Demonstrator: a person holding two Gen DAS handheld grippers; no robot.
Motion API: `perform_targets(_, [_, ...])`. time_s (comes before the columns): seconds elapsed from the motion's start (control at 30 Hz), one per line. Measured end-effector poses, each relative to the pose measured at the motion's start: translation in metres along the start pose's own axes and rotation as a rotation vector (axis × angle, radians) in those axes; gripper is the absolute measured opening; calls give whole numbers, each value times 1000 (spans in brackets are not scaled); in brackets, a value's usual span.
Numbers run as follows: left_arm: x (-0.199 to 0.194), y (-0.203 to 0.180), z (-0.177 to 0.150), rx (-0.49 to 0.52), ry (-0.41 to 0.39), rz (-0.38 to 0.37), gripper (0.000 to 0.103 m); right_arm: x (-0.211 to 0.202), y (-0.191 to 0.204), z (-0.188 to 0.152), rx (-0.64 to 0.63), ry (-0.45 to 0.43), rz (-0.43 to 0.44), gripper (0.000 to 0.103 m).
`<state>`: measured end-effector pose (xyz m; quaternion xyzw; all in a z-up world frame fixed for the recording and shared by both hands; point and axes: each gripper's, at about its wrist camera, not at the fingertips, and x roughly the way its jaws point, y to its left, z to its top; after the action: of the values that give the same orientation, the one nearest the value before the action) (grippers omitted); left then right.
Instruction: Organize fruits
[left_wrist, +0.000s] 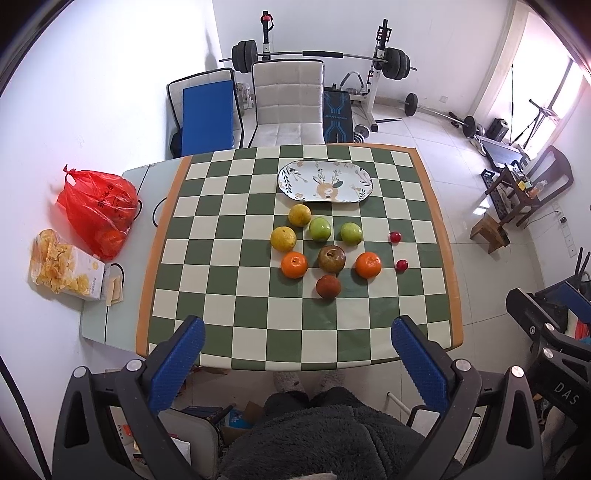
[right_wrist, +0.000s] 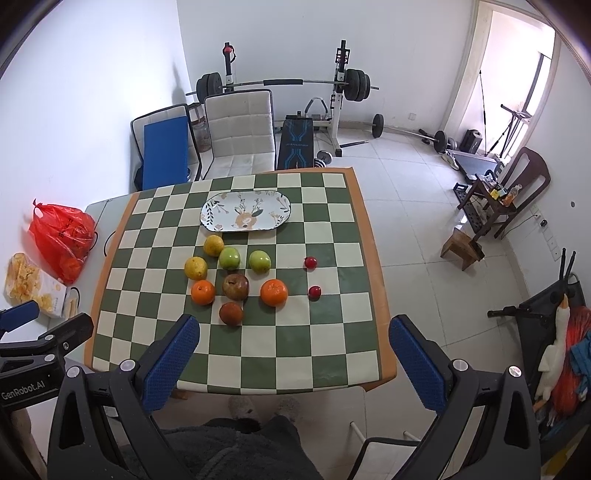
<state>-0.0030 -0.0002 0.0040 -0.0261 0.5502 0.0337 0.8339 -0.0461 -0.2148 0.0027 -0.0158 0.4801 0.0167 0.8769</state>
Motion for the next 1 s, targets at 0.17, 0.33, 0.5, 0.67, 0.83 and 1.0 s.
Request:
perform_targets(0.17, [0, 0, 0, 1, -1, 3, 103, -3, 0, 2, -2, -2, 2, 103])
perform_targets(0.33, [-3, 5, -2, -2, -12, 3, 103, -4, 0, 3, -3, -5, -1, 103])
perform_targets(0.5, [-5, 5, -2, 1, -20, 3, 103, -4, 1, 3, -3, -4, -1, 103])
perform_targets(0.67, [-5, 4, -2, -2, -20, 4, 103, -3, 1, 2, 0, -3, 0, 103])
perform_targets(0.83, [-5, 4, -2, -2, -20, 4, 103, -5, 2, 4, -1, -8, 0, 103])
perform_targets(1.0, [-5, 4, -2, -1, -22, 2, 103, -8, 2, 7, 0, -12, -3, 103])
